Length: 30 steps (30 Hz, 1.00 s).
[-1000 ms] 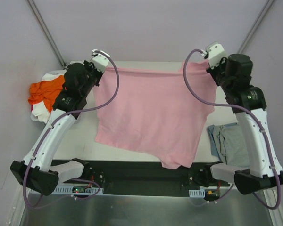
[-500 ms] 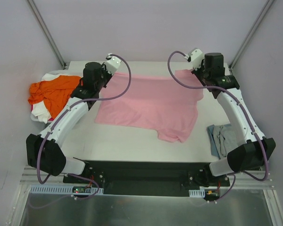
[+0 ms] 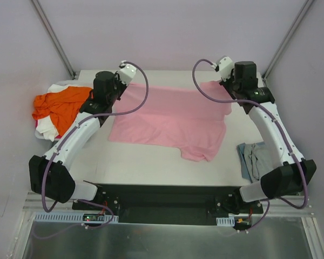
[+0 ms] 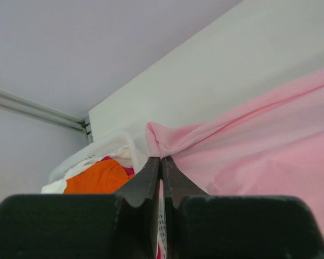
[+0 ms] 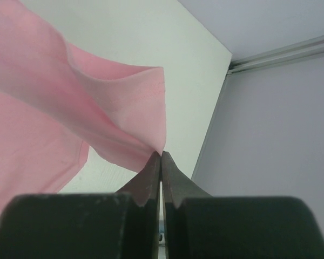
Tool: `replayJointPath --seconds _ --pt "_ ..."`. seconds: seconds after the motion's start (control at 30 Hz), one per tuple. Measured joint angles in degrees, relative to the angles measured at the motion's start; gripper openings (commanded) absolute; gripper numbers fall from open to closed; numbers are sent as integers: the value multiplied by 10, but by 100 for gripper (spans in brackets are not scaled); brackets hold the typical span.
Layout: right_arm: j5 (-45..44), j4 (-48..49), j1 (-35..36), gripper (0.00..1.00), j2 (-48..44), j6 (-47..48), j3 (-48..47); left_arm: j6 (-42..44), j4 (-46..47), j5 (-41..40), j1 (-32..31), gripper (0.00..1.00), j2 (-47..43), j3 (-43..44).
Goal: Fold and stack the t-shirts
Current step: Flatten the tshirt out
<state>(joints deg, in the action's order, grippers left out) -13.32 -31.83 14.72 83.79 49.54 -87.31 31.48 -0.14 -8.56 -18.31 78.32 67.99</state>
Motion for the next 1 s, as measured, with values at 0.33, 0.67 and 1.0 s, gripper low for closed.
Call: replayJointPath --seconds 0.33,0.67,1.0 --pt "-3 3 4 1 -127 5 -170 -50 -24 -33 22 0 -55 206" --pt "16 -1 16 1 -189 15 -235 -51 -40 -19 21 0 -157 250" --pt "39 -88 28 1 -268 -6 -227 -69 -103 13 21 0 -257 203"
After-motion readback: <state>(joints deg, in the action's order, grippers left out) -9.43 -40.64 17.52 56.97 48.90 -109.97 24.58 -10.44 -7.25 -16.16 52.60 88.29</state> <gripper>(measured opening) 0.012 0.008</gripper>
